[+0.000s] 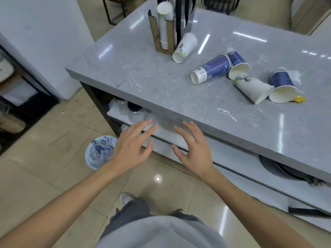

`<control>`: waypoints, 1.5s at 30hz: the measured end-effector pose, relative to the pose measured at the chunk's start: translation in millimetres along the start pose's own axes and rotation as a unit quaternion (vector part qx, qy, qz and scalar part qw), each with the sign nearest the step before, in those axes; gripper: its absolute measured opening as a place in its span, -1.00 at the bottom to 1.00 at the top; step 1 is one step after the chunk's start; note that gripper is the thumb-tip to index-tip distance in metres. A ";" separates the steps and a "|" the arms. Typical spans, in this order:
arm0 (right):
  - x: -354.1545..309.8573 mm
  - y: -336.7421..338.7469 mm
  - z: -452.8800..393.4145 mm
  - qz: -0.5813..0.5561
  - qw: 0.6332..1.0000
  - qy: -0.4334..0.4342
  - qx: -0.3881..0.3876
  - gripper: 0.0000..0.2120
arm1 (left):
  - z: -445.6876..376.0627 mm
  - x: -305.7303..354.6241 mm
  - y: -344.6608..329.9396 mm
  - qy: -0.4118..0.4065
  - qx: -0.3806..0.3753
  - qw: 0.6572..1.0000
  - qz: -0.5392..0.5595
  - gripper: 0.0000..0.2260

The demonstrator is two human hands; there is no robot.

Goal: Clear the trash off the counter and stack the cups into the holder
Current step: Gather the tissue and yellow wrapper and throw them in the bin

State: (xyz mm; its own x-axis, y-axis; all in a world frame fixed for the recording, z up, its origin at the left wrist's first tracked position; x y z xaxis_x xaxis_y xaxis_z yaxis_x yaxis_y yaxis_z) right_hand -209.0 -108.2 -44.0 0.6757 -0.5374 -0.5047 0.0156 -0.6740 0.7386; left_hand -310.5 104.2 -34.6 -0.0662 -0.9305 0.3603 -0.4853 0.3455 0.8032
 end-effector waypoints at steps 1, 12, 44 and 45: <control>6.0 12.0 1.7 0.004 1.000 0.005 0.008 -0.49 | -5.2 10.0 -1.1 -0.011 0.001 1.000 -0.007 -0.53; 83.3 127.1 5.2 0.083 0.994 0.008 0.076 -0.48 | -76.4 97.3 -14.5 -0.105 -0.010 0.993 -0.062 -0.52; 387.1 262.7 -95.4 0.089 0.961 -0.246 0.092 -0.50 | -443.6 244.7 -237.0 -0.150 -0.116 0.974 0.127 -0.57; 394.6 261.9 -99.2 0.086 0.960 -0.250 0.088 -0.51 | -451.6 247.0 -246.9 -0.153 -0.123 0.972 0.127 -0.57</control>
State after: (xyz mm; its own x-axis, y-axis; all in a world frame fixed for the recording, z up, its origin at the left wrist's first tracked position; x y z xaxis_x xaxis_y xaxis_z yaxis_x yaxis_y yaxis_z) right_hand 134.8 -446.5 -5.4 0.2174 -0.7952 -0.5660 -0.2183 -0.6048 0.7659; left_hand 186.7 -155.9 70.3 -0.4304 -0.7915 0.4338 -0.1990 0.5520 0.8097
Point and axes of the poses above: each hand's wrist, its own z-axis away from the middle knuckle, its own y-axis out of the back of the hand, x = y × z, the point moved 3 cm from there along -z, towards the middle knuckle, and after that the axes turned 9 degrees about x, right-handed, at the moved point
